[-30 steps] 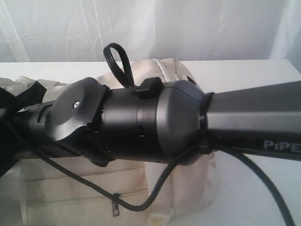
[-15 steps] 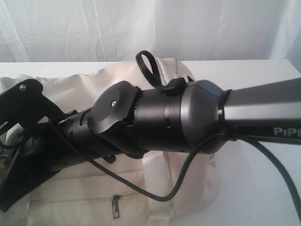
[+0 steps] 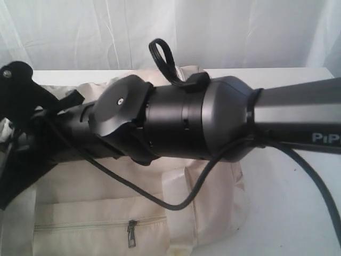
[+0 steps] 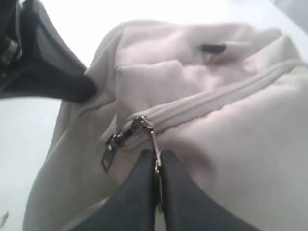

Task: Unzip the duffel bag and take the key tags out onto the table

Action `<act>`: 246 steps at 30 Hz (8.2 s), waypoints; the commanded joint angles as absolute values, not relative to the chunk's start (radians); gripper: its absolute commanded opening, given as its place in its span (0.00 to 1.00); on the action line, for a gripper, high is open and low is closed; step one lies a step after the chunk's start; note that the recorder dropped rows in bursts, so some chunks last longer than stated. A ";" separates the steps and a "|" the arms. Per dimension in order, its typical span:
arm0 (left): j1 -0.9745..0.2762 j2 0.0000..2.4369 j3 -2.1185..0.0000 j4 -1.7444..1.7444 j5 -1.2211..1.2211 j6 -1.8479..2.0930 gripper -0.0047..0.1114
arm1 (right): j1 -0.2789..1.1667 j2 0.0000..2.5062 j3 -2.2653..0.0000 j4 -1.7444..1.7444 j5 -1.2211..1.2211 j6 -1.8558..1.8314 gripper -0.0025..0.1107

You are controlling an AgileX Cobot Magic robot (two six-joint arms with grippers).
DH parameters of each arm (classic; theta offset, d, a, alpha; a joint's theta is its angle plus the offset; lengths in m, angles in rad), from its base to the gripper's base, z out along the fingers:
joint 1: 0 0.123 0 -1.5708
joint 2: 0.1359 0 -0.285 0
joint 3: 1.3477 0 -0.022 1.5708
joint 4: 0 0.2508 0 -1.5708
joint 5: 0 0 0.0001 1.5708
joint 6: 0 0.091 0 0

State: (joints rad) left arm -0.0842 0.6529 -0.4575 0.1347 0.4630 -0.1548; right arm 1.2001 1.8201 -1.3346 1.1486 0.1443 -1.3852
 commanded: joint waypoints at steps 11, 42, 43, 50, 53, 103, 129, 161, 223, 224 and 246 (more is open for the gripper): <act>-0.082 0.651 -0.439 0.107 0.512 -0.156 0.04 | 1.196 1.951 -1.594 1.149 -0.109 -1.525 0.02; -0.082 0.624 -0.439 0.105 0.429 -0.160 0.04 | 0.915 2.205 -1.922 1.155 0.074 -1.382 0.02; -0.082 0.614 -0.441 0.107 0.411 -0.158 0.04 | 0.915 2.203 -1.922 1.151 0.094 -1.390 0.02; -0.082 0.540 -0.442 0.219 0.333 -0.158 0.04 | 0.917 2.176 -1.922 1.151 0.250 -1.420 0.02; -0.082 0.524 -0.442 0.256 0.319 -0.158 0.04 | 0.917 2.158 -1.922 1.147 0.282 -1.420 0.02; -0.084 1.029 -0.445 0.846 -0.414 -0.599 0.41 | 0.917 2.125 -1.922 0.881 0.563 -1.248 0.02; -0.084 0.800 -0.443 0.838 -0.115 -0.639 0.04 | 0.917 2.209 -1.988 0.888 0.157 -1.250 0.02; -0.082 0.744 -0.443 0.808 0.013 -0.684 0.04 | 0.680 2.258 -2.072 0.623 0.540 -0.975 0.02; -0.082 1.078 -0.482 1.037 -0.826 -0.509 0.55 | 0.743 2.146 -2.072 0.633 0.801 -0.991 0.02; -0.082 1.096 -0.494 1.037 -0.822 -0.516 0.55 | 0.743 2.146 -2.072 0.633 0.801 -0.991 0.02; -0.084 1.178 -0.572 1.055 -0.807 -0.655 0.04 | 0.739 2.143 -2.072 0.619 0.806 -0.982 0.02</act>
